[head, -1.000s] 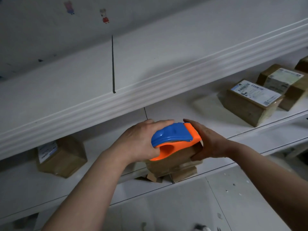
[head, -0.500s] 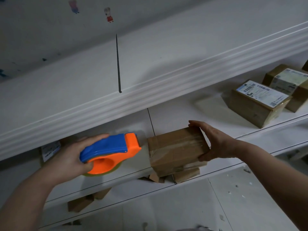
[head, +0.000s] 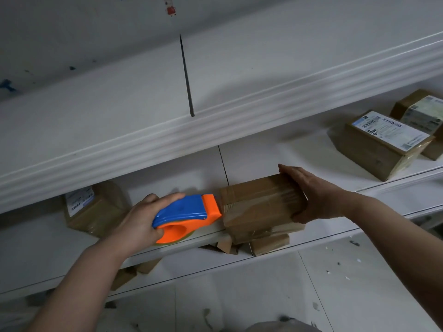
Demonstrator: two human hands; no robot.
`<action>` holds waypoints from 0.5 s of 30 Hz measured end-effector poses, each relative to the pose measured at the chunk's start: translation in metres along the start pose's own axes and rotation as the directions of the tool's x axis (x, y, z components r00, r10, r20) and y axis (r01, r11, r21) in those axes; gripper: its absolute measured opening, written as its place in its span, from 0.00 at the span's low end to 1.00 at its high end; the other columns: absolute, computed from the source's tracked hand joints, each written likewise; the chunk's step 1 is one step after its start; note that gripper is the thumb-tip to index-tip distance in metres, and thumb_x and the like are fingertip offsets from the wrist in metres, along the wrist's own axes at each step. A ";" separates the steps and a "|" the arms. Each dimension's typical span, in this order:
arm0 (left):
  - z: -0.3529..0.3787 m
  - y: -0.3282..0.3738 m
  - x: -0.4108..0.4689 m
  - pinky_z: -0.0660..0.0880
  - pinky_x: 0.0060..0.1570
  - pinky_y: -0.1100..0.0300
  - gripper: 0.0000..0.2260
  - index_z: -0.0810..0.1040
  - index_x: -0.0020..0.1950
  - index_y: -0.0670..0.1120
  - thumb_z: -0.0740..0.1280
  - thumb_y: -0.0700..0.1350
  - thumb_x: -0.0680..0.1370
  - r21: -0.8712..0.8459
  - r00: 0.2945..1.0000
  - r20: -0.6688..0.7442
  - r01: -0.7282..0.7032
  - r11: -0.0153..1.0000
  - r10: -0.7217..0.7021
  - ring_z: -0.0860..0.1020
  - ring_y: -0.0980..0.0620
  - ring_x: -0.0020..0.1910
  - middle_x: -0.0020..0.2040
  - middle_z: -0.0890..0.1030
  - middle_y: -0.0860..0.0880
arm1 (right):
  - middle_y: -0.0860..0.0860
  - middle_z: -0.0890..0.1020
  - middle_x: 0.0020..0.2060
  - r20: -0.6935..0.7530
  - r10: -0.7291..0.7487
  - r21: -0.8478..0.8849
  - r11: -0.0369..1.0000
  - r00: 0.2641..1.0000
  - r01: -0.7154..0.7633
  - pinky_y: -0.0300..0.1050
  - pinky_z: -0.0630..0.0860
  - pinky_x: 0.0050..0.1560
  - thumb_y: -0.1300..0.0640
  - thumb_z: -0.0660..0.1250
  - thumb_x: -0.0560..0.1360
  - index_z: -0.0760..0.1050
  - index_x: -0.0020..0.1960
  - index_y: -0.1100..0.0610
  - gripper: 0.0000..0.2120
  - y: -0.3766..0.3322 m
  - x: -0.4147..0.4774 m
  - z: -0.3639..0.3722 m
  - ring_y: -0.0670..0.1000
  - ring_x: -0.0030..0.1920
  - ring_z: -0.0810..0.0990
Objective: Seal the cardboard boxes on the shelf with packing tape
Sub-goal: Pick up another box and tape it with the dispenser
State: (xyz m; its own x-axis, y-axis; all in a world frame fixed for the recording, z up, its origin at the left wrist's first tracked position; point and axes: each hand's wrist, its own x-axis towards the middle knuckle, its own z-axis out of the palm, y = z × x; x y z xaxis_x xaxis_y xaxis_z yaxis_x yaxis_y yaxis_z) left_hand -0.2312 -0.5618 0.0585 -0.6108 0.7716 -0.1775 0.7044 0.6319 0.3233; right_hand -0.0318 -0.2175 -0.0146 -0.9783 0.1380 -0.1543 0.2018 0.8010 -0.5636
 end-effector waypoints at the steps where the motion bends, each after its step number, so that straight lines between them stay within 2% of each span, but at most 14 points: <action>1: 0.000 0.000 0.000 0.67 0.41 0.71 0.42 0.59 0.69 0.71 0.68 0.32 0.70 -0.004 1.000 -0.003 -0.004 1.000 0.004 0.72 0.57 0.46 0.49 0.70 0.51 | 0.49 0.47 0.78 0.011 0.008 -0.182 0.983 1.000 -0.006 0.57 0.50 0.76 0.44 0.77 0.64 0.37 0.78 0.49 0.59 -0.010 0.001 0.001 0.55 0.77 0.47; 3: 0.001 0.001 -0.001 0.67 0.41 0.72 0.41 0.59 0.68 0.71 0.68 0.32 0.70 -0.005 1.000 -0.007 -0.023 1.000 0.023 0.72 0.57 0.46 0.48 0.69 0.51 | 0.50 0.33 0.76 0.015 -0.056 -0.480 0.875 0.998 0.056 0.61 0.35 0.74 0.35 0.71 0.65 0.30 0.76 0.52 0.61 -0.029 0.002 0.011 0.53 0.76 0.31; 5: 0.003 0.002 0.000 0.66 0.41 0.72 0.41 0.58 0.68 0.72 0.68 0.33 0.71 -0.007 1.000 -0.004 -0.025 1.000 0.025 0.72 0.58 0.45 0.48 0.69 0.51 | 0.51 0.31 0.74 0.039 -0.104 -0.581 0.807 0.994 0.107 0.59 0.30 0.71 0.29 0.68 0.63 0.28 0.75 0.53 0.63 -0.041 0.001 0.021 0.54 0.74 0.29; 8: 0.007 -0.001 0.000 0.67 0.42 0.70 0.41 0.58 0.68 0.73 0.68 0.33 0.71 -0.031 1.000 -0.018 -0.017 0.999 0.017 0.72 0.57 0.45 0.48 0.69 0.51 | 0.52 0.32 0.75 0.028 -0.098 -0.602 0.793 0.995 0.095 0.60 0.30 0.70 0.28 0.67 0.63 0.27 0.74 0.54 0.62 -0.051 0.005 0.027 0.54 0.74 0.29; 10: 0.009 -0.003 -0.001 0.69 0.43 0.66 0.43 0.55 0.66 0.77 0.68 0.33 0.71 -0.037 0.999 -0.036 -0.031 0.999 0.030 0.72 0.57 0.45 0.47 0.69 0.52 | 0.52 0.34 0.76 -0.014 -0.196 -0.612 0.777 0.980 0.147 0.61 0.33 0.72 0.27 0.63 0.65 0.31 0.76 0.54 0.58 -0.065 0.007 0.038 0.55 0.75 0.33; 12: 0.012 -0.005 -0.002 0.70 0.43 0.64 0.44 0.54 0.63 0.80 0.67 0.34 0.70 -0.032 0.998 -0.041 -0.041 0.999 0.039 0.71 0.57 0.44 0.47 0.68 0.54 | 0.50 0.33 0.76 0.017 -0.242 -0.599 0.775 0.970 0.204 0.61 0.34 0.72 0.27 0.61 0.67 0.31 0.77 0.51 0.55 -0.079 0.009 0.052 0.53 0.76 0.33; 13: 0.013 -0.007 -0.002 0.71 0.44 0.62 0.44 0.54 0.61 0.82 0.67 0.34 0.70 -0.038 0.998 -0.046 -0.041 0.998 0.039 0.71 0.57 0.44 0.47 0.68 0.54 | 0.49 0.31 0.75 0.046 -0.220 -0.590 0.781 0.974 0.205 0.60 0.33 0.72 0.28 0.61 0.68 0.30 0.76 0.49 0.54 -0.083 0.011 0.056 0.52 0.75 0.31; 14: 0.015 -0.008 -0.001 0.72 0.44 0.61 0.45 0.53 0.60 0.83 0.67 0.34 0.70 -0.045 0.998 -0.050 -0.039 0.998 0.037 0.71 0.57 0.44 0.47 0.67 0.55 | 0.49 0.33 0.76 0.047 -0.221 -0.589 0.781 0.974 0.206 0.60 0.33 0.71 0.29 0.62 0.69 0.31 0.77 0.49 0.53 -0.087 0.011 0.057 0.53 0.76 0.33; 15: 0.016 -0.009 -0.001 0.72 0.45 0.60 0.46 0.52 0.59 0.85 0.67 0.34 0.70 -0.049 0.998 -0.049 -0.039 0.998 0.037 0.71 0.57 0.44 0.46 0.67 0.55 | 0.50 0.39 0.77 0.028 -0.266 -0.594 0.771 0.964 0.230 0.61 0.37 0.71 0.29 0.61 0.69 0.36 0.78 0.49 0.51 -0.088 0.011 0.060 0.54 0.77 0.39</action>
State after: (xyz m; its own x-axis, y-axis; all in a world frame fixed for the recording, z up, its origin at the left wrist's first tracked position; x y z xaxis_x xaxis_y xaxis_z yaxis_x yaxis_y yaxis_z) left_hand -0.2315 -0.5669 0.0411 -0.6014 0.7899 -0.1196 0.7094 0.5969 0.3748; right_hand -0.0572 -0.3213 -0.0149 -0.9951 -0.0965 -0.0213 -0.0968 0.9952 0.0124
